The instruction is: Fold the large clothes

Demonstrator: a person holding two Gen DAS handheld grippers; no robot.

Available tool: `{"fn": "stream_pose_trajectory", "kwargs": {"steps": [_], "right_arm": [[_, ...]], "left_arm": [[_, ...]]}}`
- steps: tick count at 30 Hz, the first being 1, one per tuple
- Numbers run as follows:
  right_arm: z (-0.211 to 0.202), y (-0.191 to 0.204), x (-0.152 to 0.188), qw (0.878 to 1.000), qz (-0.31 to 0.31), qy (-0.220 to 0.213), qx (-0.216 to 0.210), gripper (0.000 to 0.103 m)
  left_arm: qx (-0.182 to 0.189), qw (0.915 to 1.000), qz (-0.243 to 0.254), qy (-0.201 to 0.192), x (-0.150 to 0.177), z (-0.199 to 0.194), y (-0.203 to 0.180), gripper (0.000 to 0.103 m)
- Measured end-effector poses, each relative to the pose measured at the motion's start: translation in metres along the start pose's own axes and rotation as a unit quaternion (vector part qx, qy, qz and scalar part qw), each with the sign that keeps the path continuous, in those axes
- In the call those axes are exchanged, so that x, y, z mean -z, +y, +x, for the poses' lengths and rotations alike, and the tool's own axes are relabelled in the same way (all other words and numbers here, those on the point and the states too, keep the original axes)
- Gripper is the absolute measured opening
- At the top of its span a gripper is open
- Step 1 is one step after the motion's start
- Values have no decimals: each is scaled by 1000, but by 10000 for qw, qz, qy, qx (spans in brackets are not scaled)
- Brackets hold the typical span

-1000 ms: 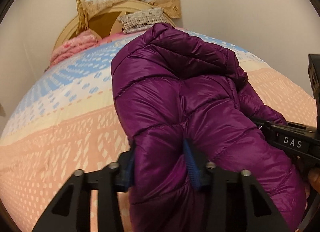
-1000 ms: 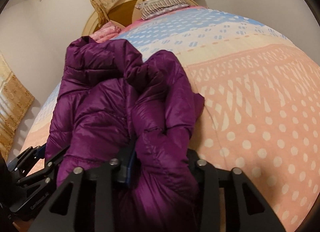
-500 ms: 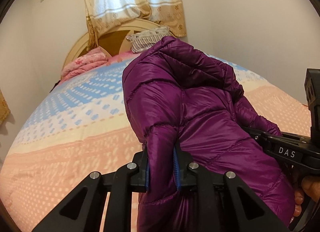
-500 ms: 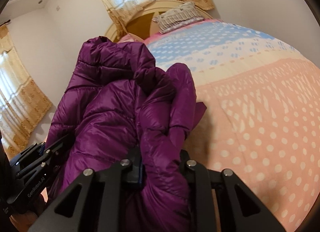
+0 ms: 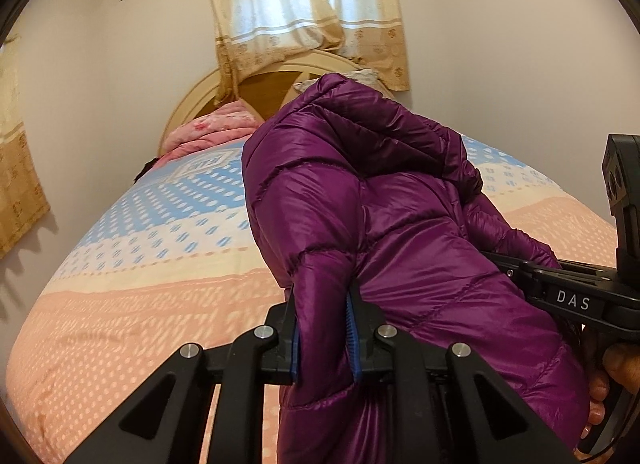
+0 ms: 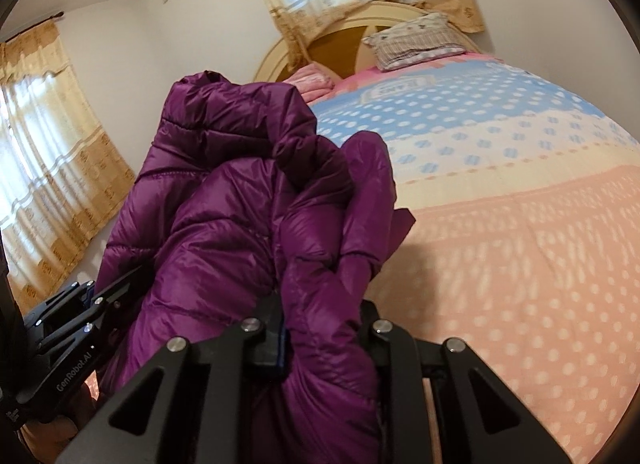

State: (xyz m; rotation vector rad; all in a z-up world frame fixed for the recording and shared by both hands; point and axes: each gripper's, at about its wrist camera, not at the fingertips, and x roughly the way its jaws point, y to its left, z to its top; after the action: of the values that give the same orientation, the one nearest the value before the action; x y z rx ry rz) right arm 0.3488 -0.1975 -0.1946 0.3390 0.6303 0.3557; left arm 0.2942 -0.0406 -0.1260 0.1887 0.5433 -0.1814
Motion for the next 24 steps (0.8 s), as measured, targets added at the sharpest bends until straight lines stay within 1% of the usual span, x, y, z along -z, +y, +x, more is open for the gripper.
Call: {"fn": "stream_pose_trajectory", "kwargs": {"steps": [10, 17, 24], "right_arm": [[29, 33, -2, 9988, -324, 237, -281, 24], [41, 51, -2, 9972, -513, 362, -394, 24], [55, 67, 1, 9953, -677, 494, -479, 24]], "left_arm": [[-290, 9989, -369, 43, 15, -8, 47, 18], [-426, 9977, -534, 49, 22, -10, 67, 18], [-539, 9963, -663, 44, 31, -14, 79, 18]]}}
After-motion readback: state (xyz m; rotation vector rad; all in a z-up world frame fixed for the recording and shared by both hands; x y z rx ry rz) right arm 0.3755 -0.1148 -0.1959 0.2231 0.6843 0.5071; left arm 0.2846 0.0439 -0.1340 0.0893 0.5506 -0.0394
